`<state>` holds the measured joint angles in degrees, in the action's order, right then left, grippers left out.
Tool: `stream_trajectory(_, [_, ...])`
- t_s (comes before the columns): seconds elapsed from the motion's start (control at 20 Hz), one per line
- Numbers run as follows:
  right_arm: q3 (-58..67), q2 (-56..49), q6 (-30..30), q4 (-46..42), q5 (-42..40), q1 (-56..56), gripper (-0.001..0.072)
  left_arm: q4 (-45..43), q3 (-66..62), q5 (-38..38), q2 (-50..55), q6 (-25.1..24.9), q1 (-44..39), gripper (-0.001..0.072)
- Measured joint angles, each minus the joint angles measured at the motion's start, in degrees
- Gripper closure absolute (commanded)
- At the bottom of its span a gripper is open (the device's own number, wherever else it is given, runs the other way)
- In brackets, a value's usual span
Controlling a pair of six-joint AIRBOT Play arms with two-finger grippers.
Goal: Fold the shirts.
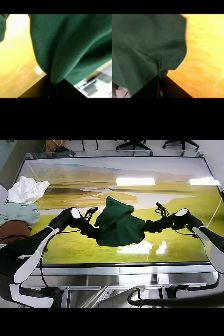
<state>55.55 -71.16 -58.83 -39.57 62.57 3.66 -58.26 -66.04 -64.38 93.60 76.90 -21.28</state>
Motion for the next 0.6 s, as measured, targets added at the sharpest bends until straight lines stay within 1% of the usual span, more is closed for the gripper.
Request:
stream_trajectory(0.1, [1.01, 1.79, 0.2, 0.68, 1.33, -0.02, 0.0693, 2.19, -0.02, 2.05, -0.74, -0.74, 0.17, 0.0696])
stream_trajectory(0.25, [2.21, 6.69, 0.22, 1.14, 3.19, 0.13, 0.0693, 9.44, -1.29, 2.43, -1.38, -4.28, 0.2, 0.0699])
stream_trajectory(0.35, [3.72, 11.63, 0.22, 1.97, 4.55, 0.87, 0.0692, 14.23, -4.15, 1.05, -2.75, -6.69, 0.24, 0.0699])
stream_trajectory(0.45, [6.21, 17.75, 0.22, 2.75, 5.42, 2.27, 0.0692, 17.64, -8.9, -1.29, -5.81, -8.04, 0.42, 0.0699])
stream_trajectory(0.6, [12.24, 27.8, 0.44, 4.24, 5.84, 5.2, 0.0692, 20.09, -17.68, -4.35, -12.48, -7.98, 1.31, 0.0699])
